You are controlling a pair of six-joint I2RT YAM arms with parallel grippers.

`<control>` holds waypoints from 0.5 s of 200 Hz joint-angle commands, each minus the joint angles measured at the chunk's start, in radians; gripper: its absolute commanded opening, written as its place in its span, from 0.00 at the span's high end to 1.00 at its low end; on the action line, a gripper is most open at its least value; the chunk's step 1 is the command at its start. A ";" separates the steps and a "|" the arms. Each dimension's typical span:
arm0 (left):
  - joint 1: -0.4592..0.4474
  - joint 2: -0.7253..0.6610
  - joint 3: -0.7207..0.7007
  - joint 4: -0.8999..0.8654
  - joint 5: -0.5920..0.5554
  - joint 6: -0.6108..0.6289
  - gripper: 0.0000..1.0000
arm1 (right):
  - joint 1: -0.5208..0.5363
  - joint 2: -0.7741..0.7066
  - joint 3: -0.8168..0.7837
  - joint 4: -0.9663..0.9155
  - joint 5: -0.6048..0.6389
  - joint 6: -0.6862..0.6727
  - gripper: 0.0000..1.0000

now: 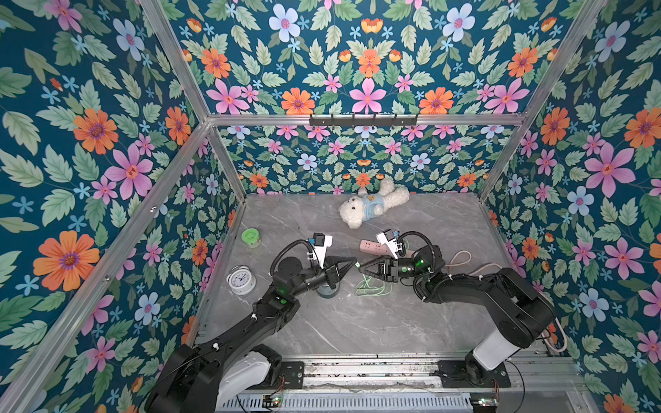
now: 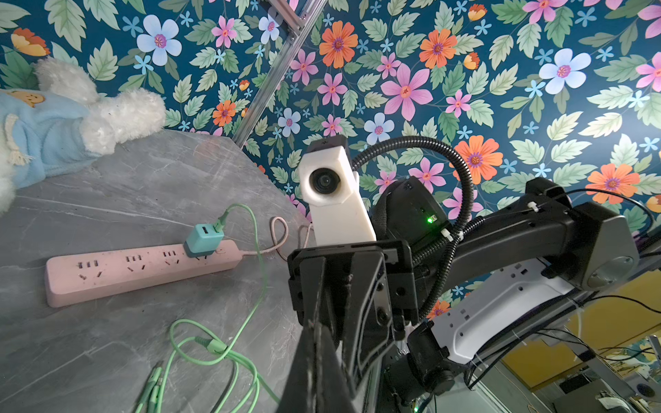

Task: Charge the cordless meat grinders
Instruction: Pick up the charging cable from the center of the board.

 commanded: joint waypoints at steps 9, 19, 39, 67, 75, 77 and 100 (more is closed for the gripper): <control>0.001 0.010 -0.003 0.052 0.012 -0.013 0.98 | 0.001 0.000 0.013 0.087 -0.015 0.024 0.80; 0.001 0.013 -0.003 0.058 0.017 -0.017 0.98 | 0.001 0.001 0.015 0.086 -0.016 0.025 0.80; 0.001 0.008 -0.005 0.057 0.014 -0.014 0.98 | 0.001 0.001 0.025 0.087 -0.022 0.033 0.81; 0.001 0.011 -0.010 0.064 0.023 -0.021 0.98 | 0.001 0.001 0.030 0.088 -0.024 0.036 0.83; 0.001 0.008 -0.014 0.064 0.017 -0.021 0.98 | 0.002 0.018 0.034 0.088 -0.028 0.042 0.84; 0.001 0.007 -0.015 0.064 0.016 -0.022 0.98 | 0.001 0.031 0.035 0.088 -0.028 0.042 0.84; 0.001 0.007 -0.017 0.068 0.022 -0.022 0.98 | 0.001 0.040 0.038 0.088 -0.029 0.045 0.85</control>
